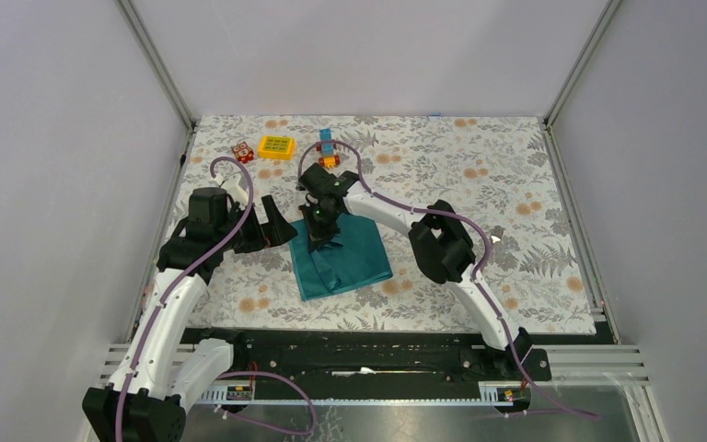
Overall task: Fold the napkin into a case and place the utensils inside
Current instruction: Fold the rectangle-folded napkin at the center of the board.
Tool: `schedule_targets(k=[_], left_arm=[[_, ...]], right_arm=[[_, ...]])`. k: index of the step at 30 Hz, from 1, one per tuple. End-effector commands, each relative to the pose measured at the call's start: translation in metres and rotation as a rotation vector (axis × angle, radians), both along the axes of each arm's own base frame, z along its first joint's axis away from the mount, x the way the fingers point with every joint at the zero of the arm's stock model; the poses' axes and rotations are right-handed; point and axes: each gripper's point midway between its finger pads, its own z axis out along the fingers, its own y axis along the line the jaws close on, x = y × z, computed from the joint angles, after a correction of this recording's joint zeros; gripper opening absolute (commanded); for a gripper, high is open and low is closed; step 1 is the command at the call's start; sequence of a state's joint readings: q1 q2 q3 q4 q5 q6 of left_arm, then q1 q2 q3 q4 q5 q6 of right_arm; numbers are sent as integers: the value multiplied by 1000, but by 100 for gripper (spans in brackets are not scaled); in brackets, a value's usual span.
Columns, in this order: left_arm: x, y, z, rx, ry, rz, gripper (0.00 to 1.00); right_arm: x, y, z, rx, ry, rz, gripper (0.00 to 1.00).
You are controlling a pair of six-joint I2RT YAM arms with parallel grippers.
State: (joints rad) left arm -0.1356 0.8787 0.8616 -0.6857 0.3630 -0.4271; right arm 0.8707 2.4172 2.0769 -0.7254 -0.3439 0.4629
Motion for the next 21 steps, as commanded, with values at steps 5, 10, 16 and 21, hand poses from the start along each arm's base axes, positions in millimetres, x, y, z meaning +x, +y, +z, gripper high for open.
schedule_targets(k=[5,10,16,21], left_arm=[[6,-1,6,-7,-40,2,99],[6,-1,7,-7,-43,2,99],[6,-1,7,-7,-42,2,99],[6,-1,6,-6,-37,2,99]], right_arm=[[-2,20,14,61,5,10,4],[-5,24,26,94,24,11,20],[-12,16,60,111,9,-8,50],[-26,-3,81,110,10,-13,62]])
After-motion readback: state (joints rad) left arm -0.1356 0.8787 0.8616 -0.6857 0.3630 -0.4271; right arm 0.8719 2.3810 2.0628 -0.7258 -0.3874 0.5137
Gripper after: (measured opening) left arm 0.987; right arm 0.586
